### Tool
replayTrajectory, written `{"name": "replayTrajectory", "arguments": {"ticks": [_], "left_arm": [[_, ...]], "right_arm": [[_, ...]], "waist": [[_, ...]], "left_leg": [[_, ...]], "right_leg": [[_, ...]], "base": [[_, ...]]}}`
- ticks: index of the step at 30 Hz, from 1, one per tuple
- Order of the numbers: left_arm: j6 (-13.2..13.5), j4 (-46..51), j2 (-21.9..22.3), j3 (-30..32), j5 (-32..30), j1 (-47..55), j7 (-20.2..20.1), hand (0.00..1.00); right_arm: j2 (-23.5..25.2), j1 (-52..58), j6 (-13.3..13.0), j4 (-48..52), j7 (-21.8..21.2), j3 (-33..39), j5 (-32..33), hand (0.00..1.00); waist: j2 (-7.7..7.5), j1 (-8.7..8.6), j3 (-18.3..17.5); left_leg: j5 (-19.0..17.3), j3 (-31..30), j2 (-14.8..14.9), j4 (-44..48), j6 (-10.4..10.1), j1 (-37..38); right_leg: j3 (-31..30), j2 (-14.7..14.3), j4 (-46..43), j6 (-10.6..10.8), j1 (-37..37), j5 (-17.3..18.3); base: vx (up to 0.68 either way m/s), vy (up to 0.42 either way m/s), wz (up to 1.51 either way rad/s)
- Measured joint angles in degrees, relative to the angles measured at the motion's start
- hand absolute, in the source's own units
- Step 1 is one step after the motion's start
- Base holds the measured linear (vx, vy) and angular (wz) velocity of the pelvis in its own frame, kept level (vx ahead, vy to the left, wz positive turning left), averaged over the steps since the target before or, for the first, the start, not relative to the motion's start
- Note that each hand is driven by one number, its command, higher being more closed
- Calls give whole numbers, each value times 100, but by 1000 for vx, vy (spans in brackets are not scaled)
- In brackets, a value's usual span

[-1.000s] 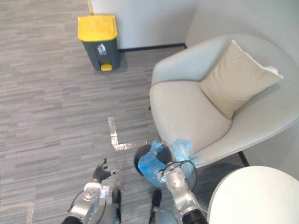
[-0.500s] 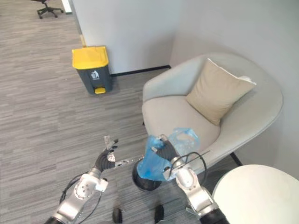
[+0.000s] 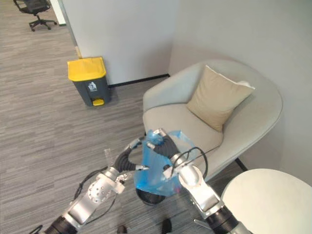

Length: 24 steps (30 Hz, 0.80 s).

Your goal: Gather rubbish on tea table into small bin, then transfer packed bag to large trash can.

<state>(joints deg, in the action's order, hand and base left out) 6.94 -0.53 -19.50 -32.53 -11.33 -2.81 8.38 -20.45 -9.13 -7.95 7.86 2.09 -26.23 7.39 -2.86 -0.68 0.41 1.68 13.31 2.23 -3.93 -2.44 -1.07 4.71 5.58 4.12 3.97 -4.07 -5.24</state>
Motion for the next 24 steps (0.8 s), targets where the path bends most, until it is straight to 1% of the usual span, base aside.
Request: {"name": "replayTrajectory", "arguments": {"ticks": [2, 6, 8, 10, 14, 16, 18, 21, 22, 23, 24], "left_arm": [[-5, -51, 112, -61, -6, -3, -2, 0], [-20, -411, 259, -118, -132, -83, -24, 0], [-24, -562, 272, -113, -217, -107, -41, 0], [-43, -770, 325, -117, -308, -110, -91, 0], [-65, -960, 375, -108, -331, -110, -89, 0], [-69, -1062, 407, -102, -318, -110, -83, 0], [-68, -1097, 415, -102, -319, -109, -78, 0], [-35, -1332, 510, -76, -321, -74, -72, 0], [-56, -1398, 539, -86, -369, -74, -71, 0], [-158, -1493, 641, -125, -579, -75, -69, 0], [-188, -1504, 680, -124, -641, -78, -69, 0]], "right_arm": [[197, -65, 4, 0, -1, -63, 80, 100], [349, -173, 5, -1, -42, -239, 182, 100], [421, -243, 5, -1, -74, -286, 217, 100], [497, -360, 6, -1, -113, -402, 404, 100], [651, -527, 5, -1, -153, -546, 556, 100], [729, -660, 6, -2, -201, -741, 875, 100], [760, -741, 7, -2, -233, -852, 907, 100], [947, -922, 11, -3, -335, -1191, 1079, 100], [977, -939, 12, -3, -335, -1267, 1073, 100], [1059, -1003, 17, -69, -351, -1486, 1074, 100], [1090, -1024, 17, -120, -359, -1531, 1075, 100]], "waist": [[-16, -5, -12], [-40, -16, -86], [-41, -19, -103], [-49, -28, -121], [-78, -26, -147], [-112, -24, -170], [-126, -20, -180], [-141, -10, -190], [-142, -9, -190], [-142, -13, -190], [-142, -13, -190]], "left_leg": [[0, 5, -1, -4, 0, 7], [8, 5, -2, -18, -2, 13], [29, 5, -4, -42, -2, 20], [92, 8, -7, -143, 0, 71], [107, 23, -5, -188, 0, 113], [107, 26, -4, -188, -1, 113], [107, 26, -5, -188, -1, 114], [108, 35, -2, -188, -1, 118], [108, 35, -1, -188, -1, 118], [107, 35, 8, -188, -2, 119], [107, 35, 12, -188, -2, 119]], "right_leg": [[-9, 0, 0, 0, 2, 0], [-12, 1, 4, 0, 2, 0], [-14, 1, 4, 0, -2, -1], [-15, -6, 5, 0, 1, -3], [-35, -13, 5, 0, 9, -3], [-40, -14, 5, -1, 10, -6], [-41, -14, 5, -1, 10, -9], [-52, -19, 4, -3, 12, -15], [-52, -20, 4, -3, 11, -15], [-53, -19, 4, -3, 10, -15], [-53, -18, 3, -3, 10, -15]], "base": [[0, 0, 0], [0, 0, 0], [0, 0, 0], [0, 0, 0], [-5, -2, -1], [0, 0, 0], [0, 0, 0], [0, 0, 0], [0, 0, 0], [0, 0, 0], [0, 0, 0]]}}
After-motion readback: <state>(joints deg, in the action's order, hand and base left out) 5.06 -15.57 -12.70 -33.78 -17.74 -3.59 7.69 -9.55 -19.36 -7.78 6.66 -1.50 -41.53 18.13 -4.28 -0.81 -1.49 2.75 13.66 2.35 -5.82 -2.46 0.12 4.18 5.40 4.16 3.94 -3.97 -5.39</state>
